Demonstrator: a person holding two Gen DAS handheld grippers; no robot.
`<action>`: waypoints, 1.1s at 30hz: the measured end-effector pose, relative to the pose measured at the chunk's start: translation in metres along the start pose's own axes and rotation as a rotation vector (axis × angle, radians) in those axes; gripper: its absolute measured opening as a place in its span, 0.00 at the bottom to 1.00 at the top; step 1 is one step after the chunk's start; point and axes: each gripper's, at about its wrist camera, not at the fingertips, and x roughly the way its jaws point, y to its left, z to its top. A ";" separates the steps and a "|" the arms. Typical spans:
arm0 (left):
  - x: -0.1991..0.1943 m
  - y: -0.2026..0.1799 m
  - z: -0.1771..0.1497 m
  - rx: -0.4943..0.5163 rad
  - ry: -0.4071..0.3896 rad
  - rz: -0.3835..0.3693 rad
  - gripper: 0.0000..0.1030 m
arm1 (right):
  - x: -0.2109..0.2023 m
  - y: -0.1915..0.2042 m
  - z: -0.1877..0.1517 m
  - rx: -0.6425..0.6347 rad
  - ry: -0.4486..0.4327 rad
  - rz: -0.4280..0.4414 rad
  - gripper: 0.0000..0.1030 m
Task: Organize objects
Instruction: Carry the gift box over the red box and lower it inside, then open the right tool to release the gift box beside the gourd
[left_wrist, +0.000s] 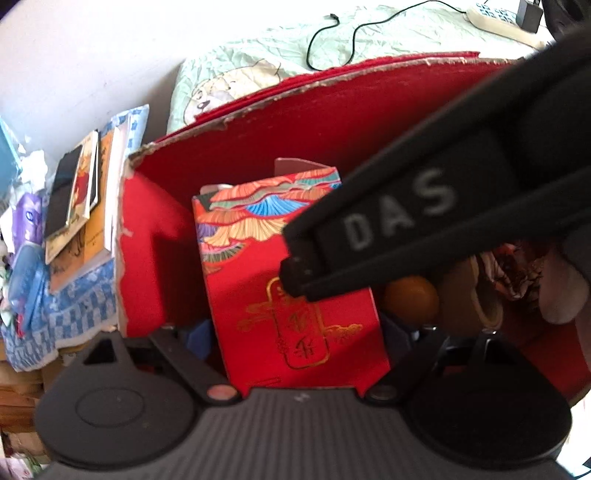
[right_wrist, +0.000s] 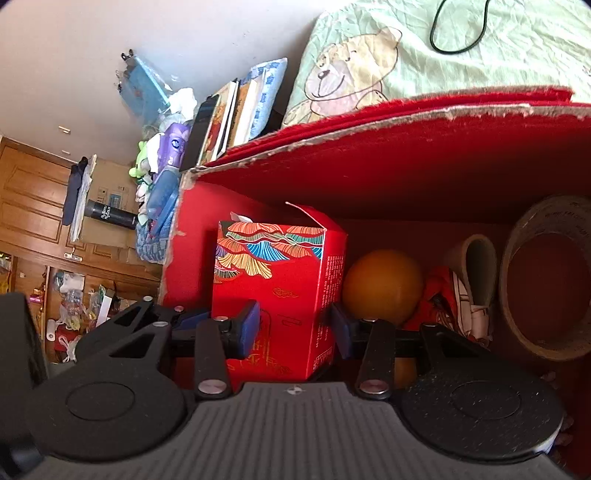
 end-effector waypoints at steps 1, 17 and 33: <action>0.000 -0.001 0.000 0.001 0.000 0.004 0.85 | 0.002 0.000 0.000 -0.002 0.008 -0.009 0.42; -0.015 0.000 -0.005 -0.020 -0.039 0.001 0.85 | 0.005 -0.005 -0.001 0.022 -0.009 -0.022 0.39; -0.015 -0.007 0.000 -0.084 -0.045 0.017 0.85 | -0.002 0.009 -0.004 -0.058 -0.093 -0.140 0.39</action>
